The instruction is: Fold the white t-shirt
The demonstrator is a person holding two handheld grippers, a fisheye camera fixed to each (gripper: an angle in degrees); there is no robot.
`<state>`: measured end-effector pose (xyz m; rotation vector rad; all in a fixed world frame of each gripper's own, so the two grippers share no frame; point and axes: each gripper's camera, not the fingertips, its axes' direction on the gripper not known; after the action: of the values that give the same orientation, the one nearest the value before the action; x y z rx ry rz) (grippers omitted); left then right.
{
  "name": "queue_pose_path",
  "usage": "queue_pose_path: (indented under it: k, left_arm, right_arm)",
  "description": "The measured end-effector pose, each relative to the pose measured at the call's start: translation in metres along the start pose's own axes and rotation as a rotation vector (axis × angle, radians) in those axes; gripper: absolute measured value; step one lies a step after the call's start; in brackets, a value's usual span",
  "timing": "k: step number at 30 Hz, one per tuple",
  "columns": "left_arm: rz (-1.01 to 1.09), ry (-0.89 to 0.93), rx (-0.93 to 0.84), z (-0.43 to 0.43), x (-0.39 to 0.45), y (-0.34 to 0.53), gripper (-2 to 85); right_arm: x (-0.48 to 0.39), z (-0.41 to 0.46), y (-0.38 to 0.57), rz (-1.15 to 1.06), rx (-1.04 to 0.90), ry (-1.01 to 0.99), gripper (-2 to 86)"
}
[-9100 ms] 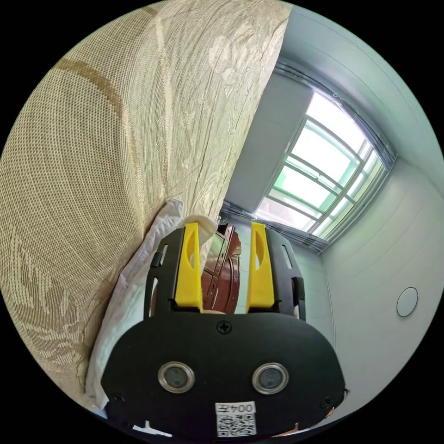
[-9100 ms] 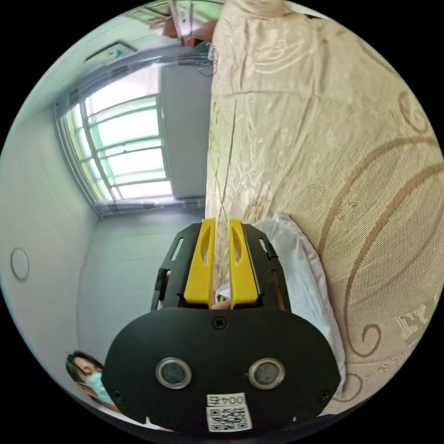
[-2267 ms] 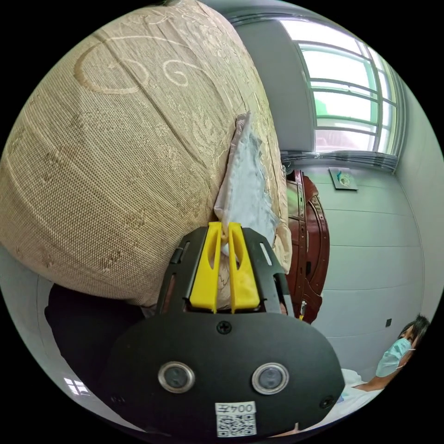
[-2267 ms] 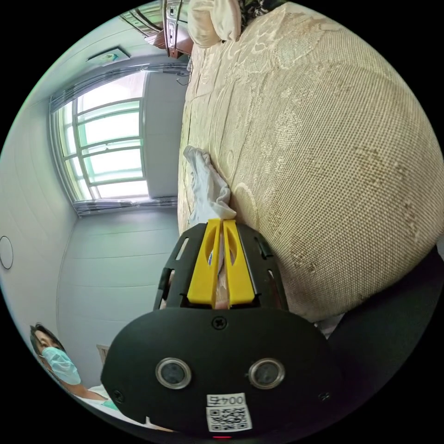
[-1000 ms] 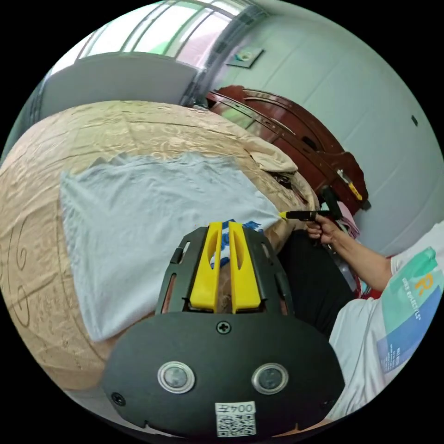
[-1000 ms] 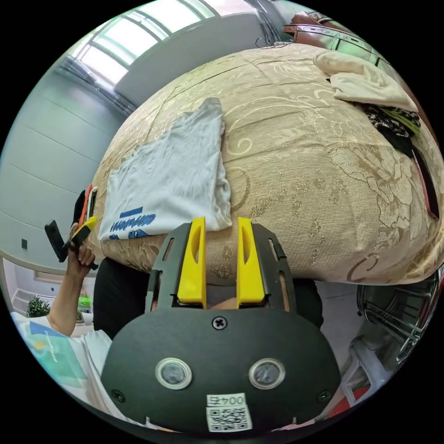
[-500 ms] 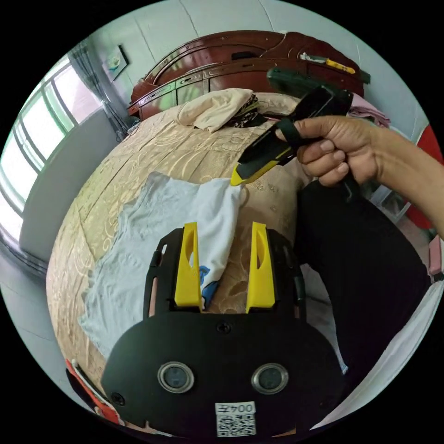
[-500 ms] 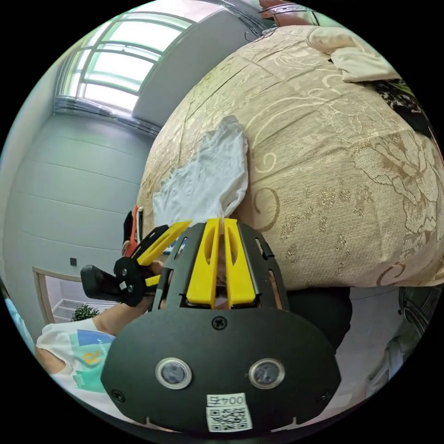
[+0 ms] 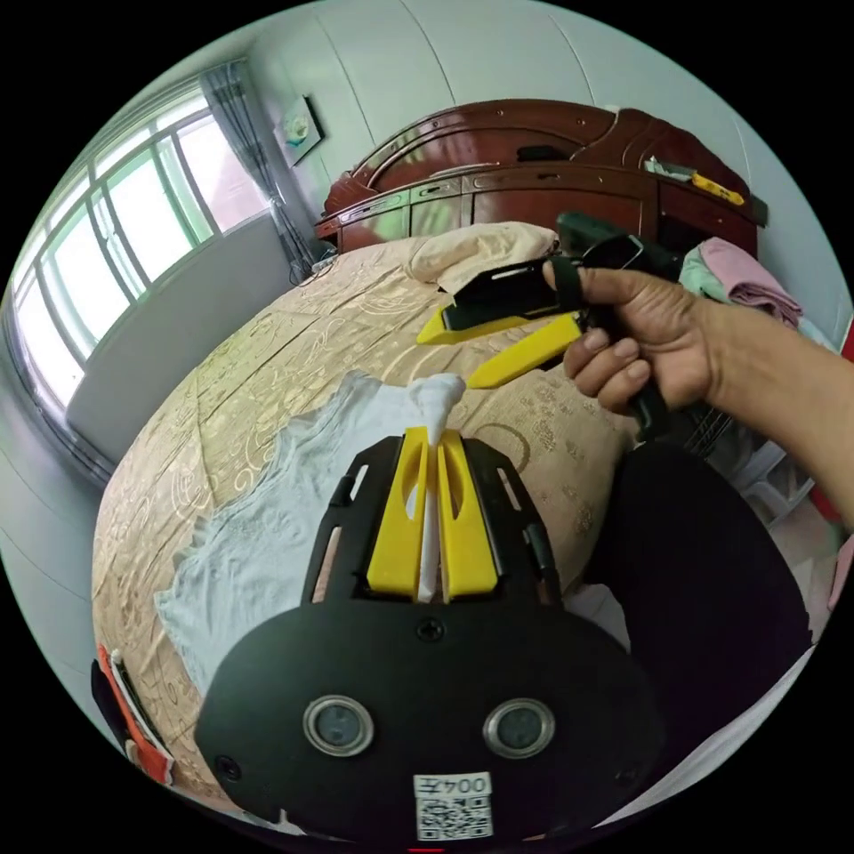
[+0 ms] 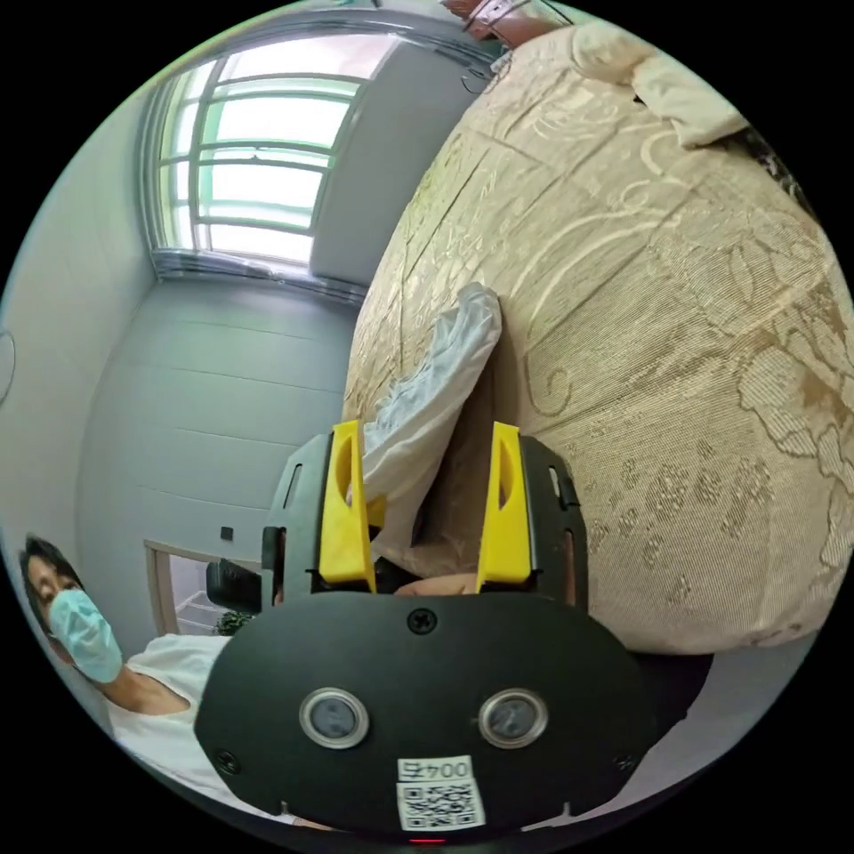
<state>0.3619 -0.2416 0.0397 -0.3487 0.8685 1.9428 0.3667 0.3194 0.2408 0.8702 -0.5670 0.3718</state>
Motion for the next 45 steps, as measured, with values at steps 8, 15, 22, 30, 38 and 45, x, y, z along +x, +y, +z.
queue_pose_path:
  k: [8,15,22,30,38,45]
  left_arm:
    - [-0.056,0.058,0.032,-0.011,-0.066,0.060,1.3]
    - [-0.134,0.111,0.070,-0.001,-0.119,0.152,1.4]
    - [-0.316,0.156,0.152,-0.006,-0.198,0.282,1.5]
    - [-0.747,0.254,0.345,-0.049,-0.332,0.563,1.6]
    - [-1.267,0.492,0.545,-0.007,-0.408,0.915,1.4]
    - [-1.613,0.586,0.603,0.098,-0.384,1.147,1.2]
  right_arm:
    - [0.031,0.094,-0.151,0.134,-0.208,-0.017,22.9]
    - [0.003,0.153,-0.241,0.074,-0.352,0.114,11.7]
    - [-0.094,0.179,-0.279,-0.037,-0.319,0.105,3.4]
    - [-0.301,0.270,-0.274,-0.234,-0.337,0.154,3.4]
    - [-0.480,0.474,-0.221,-0.407,-0.483,0.411,3.6]
    - [-0.551,0.611,-0.170,-0.507,-0.587,0.720,4.0]
